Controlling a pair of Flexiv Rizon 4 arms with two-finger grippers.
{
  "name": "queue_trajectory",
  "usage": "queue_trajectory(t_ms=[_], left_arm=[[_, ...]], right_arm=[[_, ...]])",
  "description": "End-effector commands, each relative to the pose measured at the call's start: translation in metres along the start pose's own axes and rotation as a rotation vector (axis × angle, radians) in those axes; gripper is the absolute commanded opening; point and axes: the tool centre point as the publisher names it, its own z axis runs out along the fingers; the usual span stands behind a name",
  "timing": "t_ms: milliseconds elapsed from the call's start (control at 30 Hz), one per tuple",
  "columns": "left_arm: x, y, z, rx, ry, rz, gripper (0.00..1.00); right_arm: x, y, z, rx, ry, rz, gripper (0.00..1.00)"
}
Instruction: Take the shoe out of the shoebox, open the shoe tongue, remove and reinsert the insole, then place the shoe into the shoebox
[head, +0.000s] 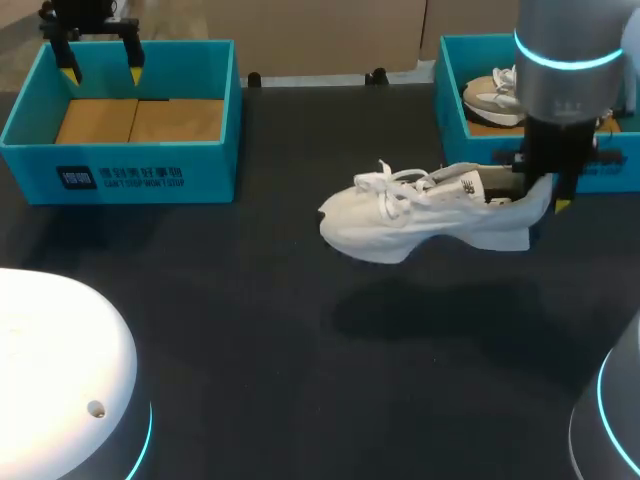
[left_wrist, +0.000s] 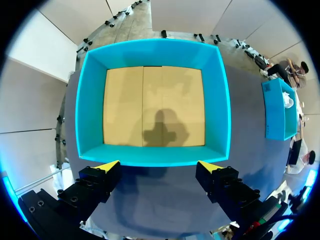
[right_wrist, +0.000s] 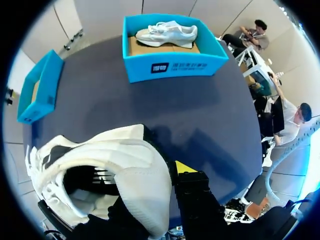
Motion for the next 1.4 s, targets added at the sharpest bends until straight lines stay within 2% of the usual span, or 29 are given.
queue_trajectory(t_ms=[33,267,367,533,800,833,1267,1400], left_arm=[[0.000,0.001,0.000,0.001,0.000,0.000,1.00],[0.000,0.001,0.000,0.001,0.000,0.000,1.00],[0.000,0.001,0.000,0.001,0.000,0.000,1.00],[0.000,0.001,0.000,0.001,0.000,0.000,1.00],[0.000,0.001,0.000,0.001,0.000,0.000,1.00],[0.000,0.001,0.000,0.001,0.000,0.000,1.00],[0.000,0.001,0.000,0.001,0.000,0.000,1.00],[0.000,0.001,0.000,0.001,0.000,0.000,1.00]], right_arm=[[-0.006,-0.004,0.000,-0.031,0.015,0.001,0.00],[-0.006,-0.004,0.000,-0.031,0.015,0.001,0.00],[0.023,-0.018,0.011,-0.042,-0.024,-0.018,0.00],[0.066,-0.046,0.039,-0.009,-0.041,-0.066,0.00],[0.107,-0.078,0.060,-0.007,0.010,-0.086,0.00],[0.112,-0.083,0.064,0.006,0.049,-0.086,0.00],[0.115,-0.086,0.067,0.017,0.053,-0.095,0.00],[0.130,-0.093,0.077,0.016,0.046,-0.110,0.00]])
